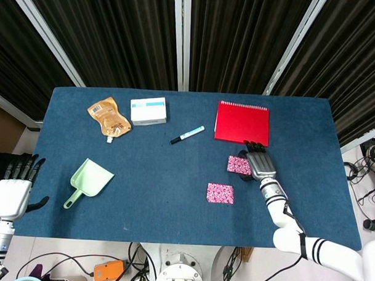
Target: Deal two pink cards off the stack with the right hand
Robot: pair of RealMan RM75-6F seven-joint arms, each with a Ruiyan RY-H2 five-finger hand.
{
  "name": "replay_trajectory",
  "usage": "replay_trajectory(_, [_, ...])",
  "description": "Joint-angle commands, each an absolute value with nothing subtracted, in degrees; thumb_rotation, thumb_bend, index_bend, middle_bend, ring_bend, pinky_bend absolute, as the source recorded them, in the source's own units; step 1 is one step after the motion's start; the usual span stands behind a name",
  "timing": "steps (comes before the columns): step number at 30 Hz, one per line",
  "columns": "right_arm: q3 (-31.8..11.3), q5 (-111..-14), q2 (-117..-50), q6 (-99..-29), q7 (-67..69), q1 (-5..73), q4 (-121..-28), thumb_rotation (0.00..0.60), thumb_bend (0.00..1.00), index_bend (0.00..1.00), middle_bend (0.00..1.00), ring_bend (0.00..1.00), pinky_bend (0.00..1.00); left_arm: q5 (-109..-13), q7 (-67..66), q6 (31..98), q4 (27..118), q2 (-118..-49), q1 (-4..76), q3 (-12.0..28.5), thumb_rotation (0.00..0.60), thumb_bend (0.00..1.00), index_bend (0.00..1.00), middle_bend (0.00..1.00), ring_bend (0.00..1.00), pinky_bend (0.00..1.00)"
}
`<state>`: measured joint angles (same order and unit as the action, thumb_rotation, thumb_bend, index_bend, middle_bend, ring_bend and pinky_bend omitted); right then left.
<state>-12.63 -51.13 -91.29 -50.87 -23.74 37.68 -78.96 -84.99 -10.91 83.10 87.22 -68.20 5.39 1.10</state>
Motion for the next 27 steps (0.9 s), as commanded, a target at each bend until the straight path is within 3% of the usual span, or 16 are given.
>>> replay_trajectory(1, [-12.0, -50.3, -90.7, -50.3, -24.6, 38.1, -79.2, 0.6, 0.48, 0.32, 0.1, 0.0, 0.0, -85.0, -11.0, 83.2, 87.3, -68.2, 5.4, 1.1, 0.6, 0.12, 0.07, 0.0, 0.0, 0.0])
replay_trajectory(6, [-11.3, -50.1, -88.9, -51.5, -25.1, 37.8, -81.3, 0.6, 0.42, 0.22, 0.1, 0.0, 0.0, -85.3, -10.9, 83.5, 87.2, -68.1, 5.4, 1.2, 0.6, 0.12, 0.07, 0.0, 0.0, 0.0])
replay_trajectory(16, [-7.4, -57.9, -80.3, -57.2, -21.9, 33.1, -100.3, 0.6, 0.39, 0.25, 0.1, 0.0, 0.0, -85.5, -10.6, 83.9, 87.1, -68.3, 5.3, 1.2, 0.6, 0.12, 0.07, 0.0, 0.0, 0.0])
replay_trajectory(20, [-4.8, -58.0, -81.2, -57.4, -23.6, 32.6, -103.8, 0.6, 0.39, 0.28, 0.1, 0.0, 0.0, -85.7, -10.6, 83.8, 87.0, -68.5, 5.4, 1.0, 0.6, 0.12, 0.07, 0.0, 0.0, 0.0])
replay_trajectory(27, [-3.3, -54.9, -87.6, -61.0, -30.0, 32.8, -101.2, 0.6, 0.39, 0.32, 0.1, 0.0, 0.0, -85.5, -9.6, 84.0, 86.1, -68.8, 5.0, 0.9, 0.6, 0.12, 0.07, 0.0, 0.0, 0.0])
